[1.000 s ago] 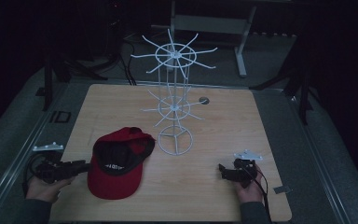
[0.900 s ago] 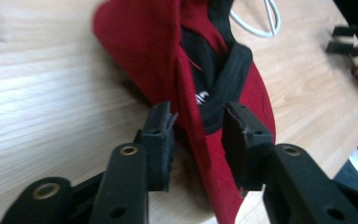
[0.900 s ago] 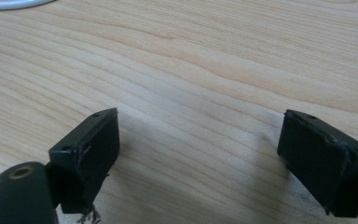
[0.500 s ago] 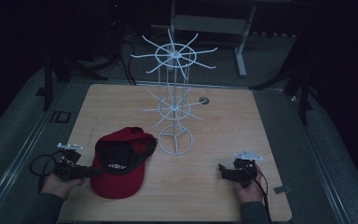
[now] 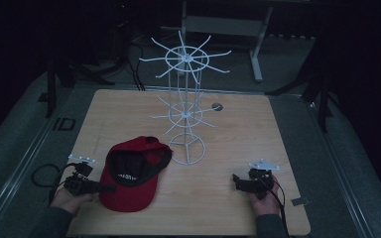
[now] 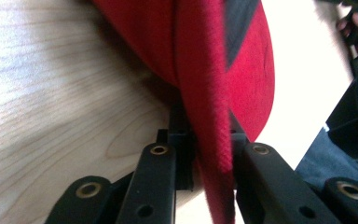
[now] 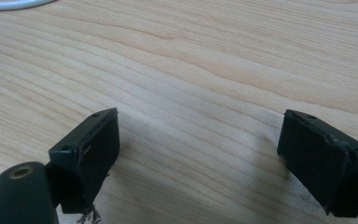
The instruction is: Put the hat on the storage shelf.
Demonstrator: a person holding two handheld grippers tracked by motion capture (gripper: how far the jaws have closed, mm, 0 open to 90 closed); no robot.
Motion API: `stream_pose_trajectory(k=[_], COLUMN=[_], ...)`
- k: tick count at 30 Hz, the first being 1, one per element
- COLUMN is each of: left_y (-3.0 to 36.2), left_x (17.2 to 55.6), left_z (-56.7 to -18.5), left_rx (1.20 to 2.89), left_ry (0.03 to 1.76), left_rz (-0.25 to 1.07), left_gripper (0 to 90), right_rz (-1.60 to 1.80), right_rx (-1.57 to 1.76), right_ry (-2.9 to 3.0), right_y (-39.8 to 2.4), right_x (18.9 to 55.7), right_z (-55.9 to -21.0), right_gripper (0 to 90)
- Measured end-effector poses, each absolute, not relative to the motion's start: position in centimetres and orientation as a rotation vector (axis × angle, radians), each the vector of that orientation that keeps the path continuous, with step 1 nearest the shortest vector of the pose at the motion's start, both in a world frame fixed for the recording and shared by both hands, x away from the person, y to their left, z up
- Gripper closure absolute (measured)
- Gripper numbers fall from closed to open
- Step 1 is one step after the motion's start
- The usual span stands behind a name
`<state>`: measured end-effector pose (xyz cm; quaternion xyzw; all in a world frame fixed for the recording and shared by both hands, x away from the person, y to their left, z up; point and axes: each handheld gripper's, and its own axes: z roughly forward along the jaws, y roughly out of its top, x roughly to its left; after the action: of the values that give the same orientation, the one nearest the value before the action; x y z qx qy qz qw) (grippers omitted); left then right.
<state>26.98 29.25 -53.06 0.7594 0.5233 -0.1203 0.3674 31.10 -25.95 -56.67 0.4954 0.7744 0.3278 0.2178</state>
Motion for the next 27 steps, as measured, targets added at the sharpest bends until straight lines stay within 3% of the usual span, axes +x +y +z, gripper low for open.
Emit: stream_pose_trajectory(k=[12,27], left_y=[29.0,30.1], left_x=[27.3,28.2], left_z=[-52.4,-49.5], left_rx=[1.906,1.817], left_ry=[1.36,1.431], left_rz=[-0.256,0.046], left_gripper=[85.9,86.3], right_rz=[0.907,0.907], right_rx=[1.373,1.372], right_ry=[2.144,2.145], right_y=[-26.0,-26.0], right_x=[31.1,31.1], right_z=[-56.7,-56.7], right_gripper=[12.7,12.7])
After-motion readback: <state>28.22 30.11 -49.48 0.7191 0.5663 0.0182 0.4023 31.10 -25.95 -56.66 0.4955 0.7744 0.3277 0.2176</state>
